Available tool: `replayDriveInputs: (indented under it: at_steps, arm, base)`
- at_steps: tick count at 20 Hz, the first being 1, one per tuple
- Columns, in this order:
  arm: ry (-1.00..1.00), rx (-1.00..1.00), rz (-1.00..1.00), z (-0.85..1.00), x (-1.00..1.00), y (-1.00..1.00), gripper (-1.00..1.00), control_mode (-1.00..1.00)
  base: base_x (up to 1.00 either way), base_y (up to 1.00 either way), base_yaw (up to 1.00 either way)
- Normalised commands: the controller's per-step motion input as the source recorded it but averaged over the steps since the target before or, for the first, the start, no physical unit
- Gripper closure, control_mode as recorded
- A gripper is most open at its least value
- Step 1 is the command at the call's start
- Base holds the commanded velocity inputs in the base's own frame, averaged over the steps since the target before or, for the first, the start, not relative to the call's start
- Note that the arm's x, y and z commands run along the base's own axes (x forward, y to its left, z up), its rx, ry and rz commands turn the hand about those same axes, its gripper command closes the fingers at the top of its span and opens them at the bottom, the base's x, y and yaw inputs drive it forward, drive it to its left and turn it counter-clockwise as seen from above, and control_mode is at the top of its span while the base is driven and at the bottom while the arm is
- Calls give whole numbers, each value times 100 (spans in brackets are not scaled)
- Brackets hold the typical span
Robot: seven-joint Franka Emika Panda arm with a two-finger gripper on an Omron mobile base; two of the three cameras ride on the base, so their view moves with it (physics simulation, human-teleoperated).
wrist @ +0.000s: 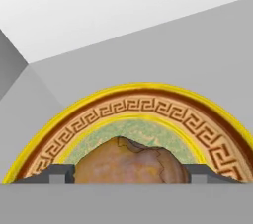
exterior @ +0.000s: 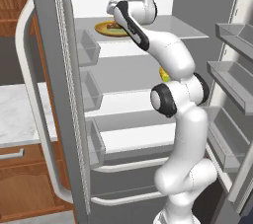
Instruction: Retrieve the chicken drumstick from the fridge and place it on the cutting board.
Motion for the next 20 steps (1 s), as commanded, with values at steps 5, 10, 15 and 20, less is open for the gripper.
replayDriveInputs:
  at_steps: [5,10,15,20]
  arm:
    - [-16,5,0,1,-43,0,100,-100]
    - [-9,1,0,-1,-37,0,100,-100]
    - [-3,0,0,-1,-34,0,100,-100]
    - [-7,1,-1,28,-41,0,100,-100]
  base:
    - [0,0,0]
    - [0,0,0]
    - [0,0,0]
    - [0,0,0]
